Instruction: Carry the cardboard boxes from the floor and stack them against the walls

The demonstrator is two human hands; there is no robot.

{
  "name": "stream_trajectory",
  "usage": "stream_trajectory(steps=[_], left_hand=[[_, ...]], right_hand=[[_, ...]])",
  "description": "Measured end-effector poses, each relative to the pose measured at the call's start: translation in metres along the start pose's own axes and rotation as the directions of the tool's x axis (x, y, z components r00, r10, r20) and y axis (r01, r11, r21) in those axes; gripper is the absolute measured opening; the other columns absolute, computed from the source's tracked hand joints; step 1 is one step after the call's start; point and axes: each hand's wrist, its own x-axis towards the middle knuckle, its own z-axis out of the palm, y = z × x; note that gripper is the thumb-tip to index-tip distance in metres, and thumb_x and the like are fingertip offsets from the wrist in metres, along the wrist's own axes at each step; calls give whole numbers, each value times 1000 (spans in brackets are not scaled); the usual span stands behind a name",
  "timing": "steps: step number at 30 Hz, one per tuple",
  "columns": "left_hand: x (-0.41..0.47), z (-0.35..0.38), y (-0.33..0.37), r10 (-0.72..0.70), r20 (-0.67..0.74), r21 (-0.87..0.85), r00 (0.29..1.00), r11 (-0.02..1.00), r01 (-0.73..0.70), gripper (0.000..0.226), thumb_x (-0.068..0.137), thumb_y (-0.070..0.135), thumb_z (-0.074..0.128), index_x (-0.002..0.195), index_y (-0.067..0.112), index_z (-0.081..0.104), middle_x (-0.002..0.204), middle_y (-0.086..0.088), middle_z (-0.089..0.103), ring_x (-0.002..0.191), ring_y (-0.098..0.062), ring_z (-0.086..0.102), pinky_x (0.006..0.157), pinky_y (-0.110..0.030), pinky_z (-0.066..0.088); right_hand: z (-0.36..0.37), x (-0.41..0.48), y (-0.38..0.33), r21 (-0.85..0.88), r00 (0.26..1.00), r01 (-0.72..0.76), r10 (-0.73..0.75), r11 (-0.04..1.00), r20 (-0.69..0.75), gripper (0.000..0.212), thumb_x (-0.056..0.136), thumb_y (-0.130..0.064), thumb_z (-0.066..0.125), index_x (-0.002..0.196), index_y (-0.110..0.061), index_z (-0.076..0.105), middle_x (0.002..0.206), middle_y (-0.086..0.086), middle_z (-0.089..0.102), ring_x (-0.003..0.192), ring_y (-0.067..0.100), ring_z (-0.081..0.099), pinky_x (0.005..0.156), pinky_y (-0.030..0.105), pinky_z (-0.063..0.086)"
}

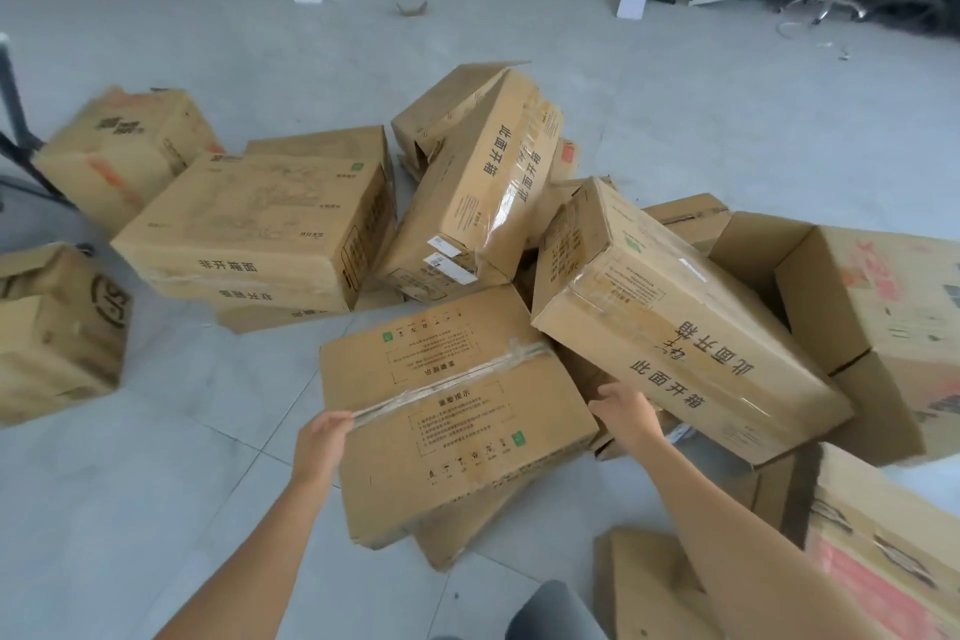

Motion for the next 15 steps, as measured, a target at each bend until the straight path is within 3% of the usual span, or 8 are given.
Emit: stream_trajectory(steps=[3,8,11,15], left_hand=[[32,20,-50,13,-70,53,997,999,-9,16,90,9,54,105,6,60,103,-12,59,98,-28,52,85,-36,40],[105,57,-139,-74,-190,263,979,957,124,42,89,23,55,128,9,49,120,-24,55,115,-39,46,99,-45,36],[127,73,-171,-69,-212,214,975,970,115,57,91,30,55,139,5,35,137,-25,41,127,-39,36,102,-45,31],[151,77,-216,-9,-179,64,984,998,21,64,76,35,59,134,14,41,130,-20,50,116,-41,47,100,-54,40]], right_hand=[[28,37,33,-3,998,46,-46,999,-40,43,89,-18,55,131,-10,50,131,9,54,119,24,51,96,31,40],[74,114,95,-6,989,84,-84,996,-118,49,88,-22,58,134,-13,47,138,13,44,124,29,44,98,36,40],[95,147,125,-6,985,100,-100,995,-140,56,89,-24,57,139,-10,38,143,16,37,127,32,40,101,39,38],[119,167,147,73,988,98,-89,992,-124,65,90,-22,58,145,-9,26,148,13,31,132,30,37,104,38,34]])
